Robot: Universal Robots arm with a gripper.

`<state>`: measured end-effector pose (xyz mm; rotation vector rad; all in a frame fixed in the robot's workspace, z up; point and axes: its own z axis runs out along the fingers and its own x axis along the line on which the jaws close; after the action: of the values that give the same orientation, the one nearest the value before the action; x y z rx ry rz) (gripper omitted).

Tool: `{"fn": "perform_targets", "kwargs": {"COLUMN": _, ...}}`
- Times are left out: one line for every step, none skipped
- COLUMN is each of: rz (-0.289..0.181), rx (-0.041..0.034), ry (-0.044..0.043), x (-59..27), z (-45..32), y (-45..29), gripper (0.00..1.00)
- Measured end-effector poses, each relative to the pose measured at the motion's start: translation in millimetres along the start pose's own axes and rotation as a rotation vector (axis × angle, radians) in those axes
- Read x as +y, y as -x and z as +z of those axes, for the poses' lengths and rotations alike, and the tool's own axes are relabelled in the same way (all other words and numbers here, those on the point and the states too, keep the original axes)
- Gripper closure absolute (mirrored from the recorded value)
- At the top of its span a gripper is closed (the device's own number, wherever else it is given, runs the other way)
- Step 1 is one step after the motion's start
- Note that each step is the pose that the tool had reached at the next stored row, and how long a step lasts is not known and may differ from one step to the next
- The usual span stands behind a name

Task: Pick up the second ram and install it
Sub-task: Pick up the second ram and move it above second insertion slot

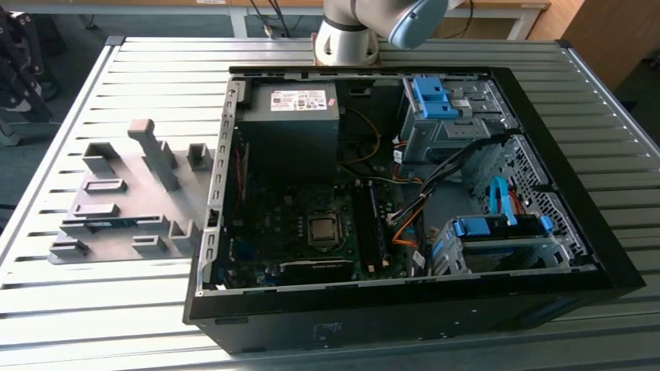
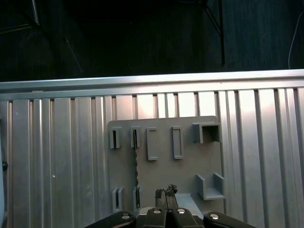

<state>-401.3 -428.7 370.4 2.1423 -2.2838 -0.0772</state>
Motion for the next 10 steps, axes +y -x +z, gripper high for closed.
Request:
{"fn": "perform_targets", "kwargs": {"rz": 0.0, "rx": 0.0, "ry": 0.0, "x": 0.0, "z": 0.3, "y": 0.0, "gripper": 0.89}}
{"fn": "perform_targets", "kwargs": {"rz": 0.0, "rx": 0.0, "ry": 0.0, "x": 0.0, "z": 0.5, "y": 0.0, "gripper": 0.89}}
{"fn": "perform_targets", "kwargs": {"rz": 0.0, "rx": 0.0, "ry": 0.0001, "x": 0.0, "z": 0.8, "y": 0.0, "gripper": 0.89}}
{"fn": "perform_targets", "kwargs": {"rz": 0.0, "rx": 0.0, "ry": 0.0, "x": 0.0, "z": 1.0, "y": 0.0, "gripper": 0.89}}
{"fn": "perform_targets", "kwargs": {"rz": 0.0, "rx": 0.0, "ry": 0.0, "x": 0.0, "z": 1.2, "y": 0.0, "gripper": 0.89}}
{"fn": "perform_targets", "kwargs": {"rz": 0.0, "rx": 0.0, "ry": 0.0, "x": -0.1, "z": 1.5, "y": 0.0, "gripper": 0.89}}
{"fn": "perform_targets", "kwargs": {"rz": 0.0, "rx": 0.0, "ry": 0.0, "x": -0.1, "z": 1.7, "y": 0.0, "gripper": 0.89}}
{"fn": "perform_targets", "kwargs": {"rz": 0.0, "rx": 0.0, "ry": 0.0, "x": -0.1, "z": 2.0, "y": -0.1, "gripper": 0.89}}
{"fn": "perform_targets", "kwargs": {"rz": 0.0, "rx": 0.0, "ry": 0.0, "x": -0.1, "z": 2.2, "y": -0.1, "gripper": 0.89}}
{"fn": "perform_targets", "kwargs": {"rz": 0.0, "rx": 0.0, "ry": 0.0, "x": -0.1, "z": 2.5, "y": -0.1, "gripper": 0.89}}
